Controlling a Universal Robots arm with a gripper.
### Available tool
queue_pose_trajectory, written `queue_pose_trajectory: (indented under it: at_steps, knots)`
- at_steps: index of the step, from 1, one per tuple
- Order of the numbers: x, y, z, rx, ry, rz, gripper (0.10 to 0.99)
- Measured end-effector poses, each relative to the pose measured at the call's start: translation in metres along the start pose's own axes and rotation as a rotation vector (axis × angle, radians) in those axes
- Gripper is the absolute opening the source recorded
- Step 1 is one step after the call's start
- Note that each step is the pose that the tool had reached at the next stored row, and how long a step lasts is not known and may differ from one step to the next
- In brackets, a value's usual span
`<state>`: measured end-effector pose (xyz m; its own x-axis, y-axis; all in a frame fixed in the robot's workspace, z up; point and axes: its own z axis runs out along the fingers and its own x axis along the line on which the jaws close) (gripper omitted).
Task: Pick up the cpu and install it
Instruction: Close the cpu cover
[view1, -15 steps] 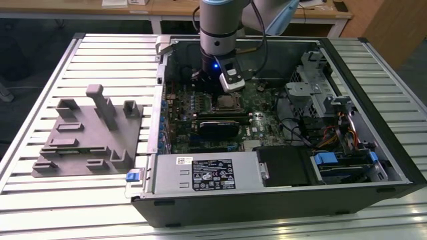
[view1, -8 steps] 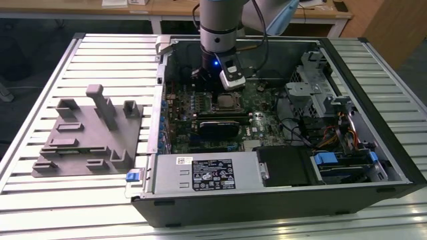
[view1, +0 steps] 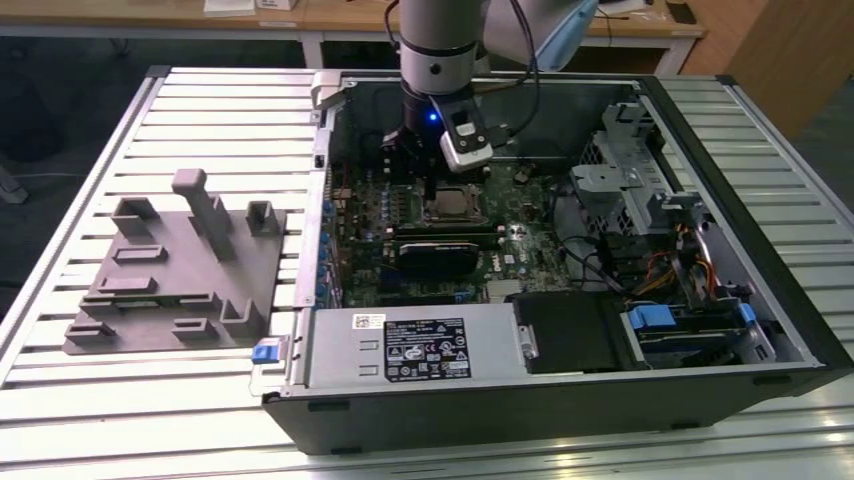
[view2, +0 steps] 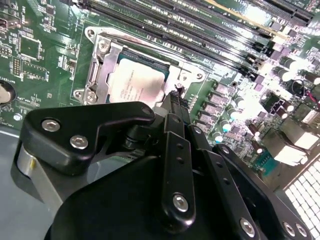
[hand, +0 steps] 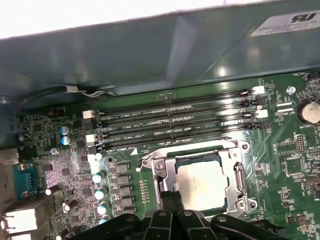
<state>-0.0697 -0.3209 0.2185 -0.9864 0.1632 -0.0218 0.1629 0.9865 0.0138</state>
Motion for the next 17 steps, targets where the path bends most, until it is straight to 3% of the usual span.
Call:
queue_pose_trajectory:
  at_steps: [5, 12, 17]
  knots:
    - [-0.0043, 0.0007, 0.0000, 0.000, 0.0001, 0.000, 0.106]
    - [-0.0287, 0.0047, 0.0006, 0.000, 0.0002, 0.000, 0.106]
    - [-0.0295, 0.0049, -0.0037, 0.000, 0.0000, 0.000, 0.106]
